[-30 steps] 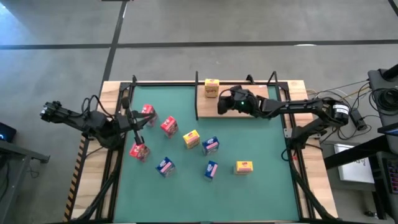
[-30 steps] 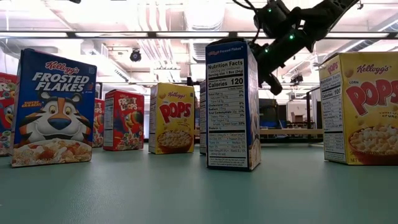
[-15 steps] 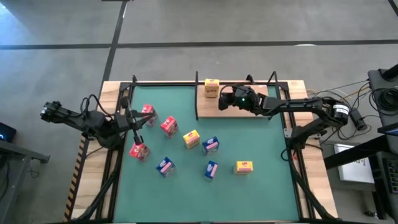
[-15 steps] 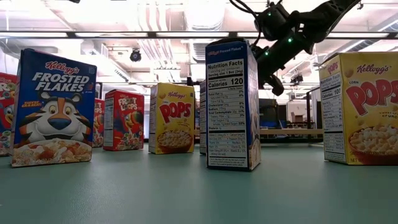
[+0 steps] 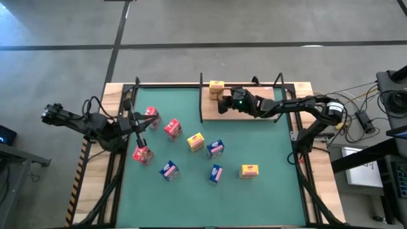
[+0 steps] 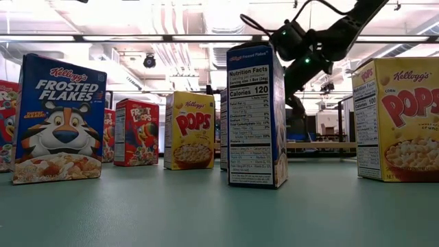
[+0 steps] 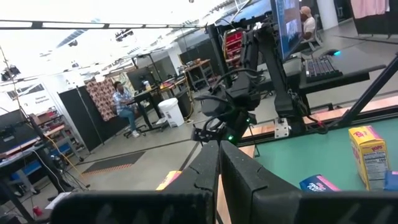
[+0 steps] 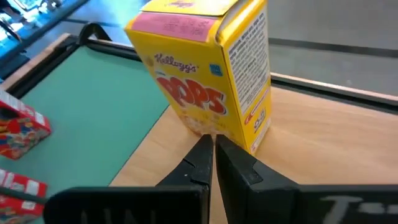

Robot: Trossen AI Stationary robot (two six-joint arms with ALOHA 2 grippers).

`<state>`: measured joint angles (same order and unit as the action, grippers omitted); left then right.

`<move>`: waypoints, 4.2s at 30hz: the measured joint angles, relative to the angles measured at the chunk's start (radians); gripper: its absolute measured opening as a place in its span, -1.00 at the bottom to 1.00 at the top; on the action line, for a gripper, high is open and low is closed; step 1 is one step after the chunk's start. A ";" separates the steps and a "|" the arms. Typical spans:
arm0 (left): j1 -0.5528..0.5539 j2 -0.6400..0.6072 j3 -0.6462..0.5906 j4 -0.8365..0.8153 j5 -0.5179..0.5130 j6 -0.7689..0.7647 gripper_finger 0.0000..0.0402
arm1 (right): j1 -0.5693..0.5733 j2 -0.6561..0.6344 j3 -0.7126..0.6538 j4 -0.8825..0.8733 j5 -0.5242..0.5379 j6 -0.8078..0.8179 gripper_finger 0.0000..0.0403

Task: Stack cereal on shelf
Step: Put the top right yellow cereal box on the shelf

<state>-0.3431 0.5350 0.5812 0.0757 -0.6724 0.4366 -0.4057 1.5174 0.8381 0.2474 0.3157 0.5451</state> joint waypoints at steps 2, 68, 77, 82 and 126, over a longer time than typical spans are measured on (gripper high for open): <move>0.000 0.000 0.000 0.000 0.000 -0.001 -1.00 | -0.002 0.019 0.013 -0.002 0.001 -0.012 -0.95; 0.000 0.001 -0.001 -0.002 0.002 -0.027 -1.00 | -0.009 0.269 0.123 0.099 0.026 -0.078 -0.95; 0.000 0.002 -0.001 -0.002 0.002 -0.027 -1.00 | -0.010 0.299 0.123 0.134 0.028 -0.085 -0.95; 0.000 0.002 -0.001 -0.002 0.002 -0.027 -1.00 | -0.012 0.299 0.123 0.133 0.054 -0.103 -0.95; 0.000 0.002 0.000 0.030 0.002 -0.026 -1.00 | -0.014 0.299 0.124 0.243 0.017 -0.137 -0.95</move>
<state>-0.3431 0.5369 0.5812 0.1054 -0.6704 0.4107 -0.4196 1.8168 0.9619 0.4900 0.3328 0.4078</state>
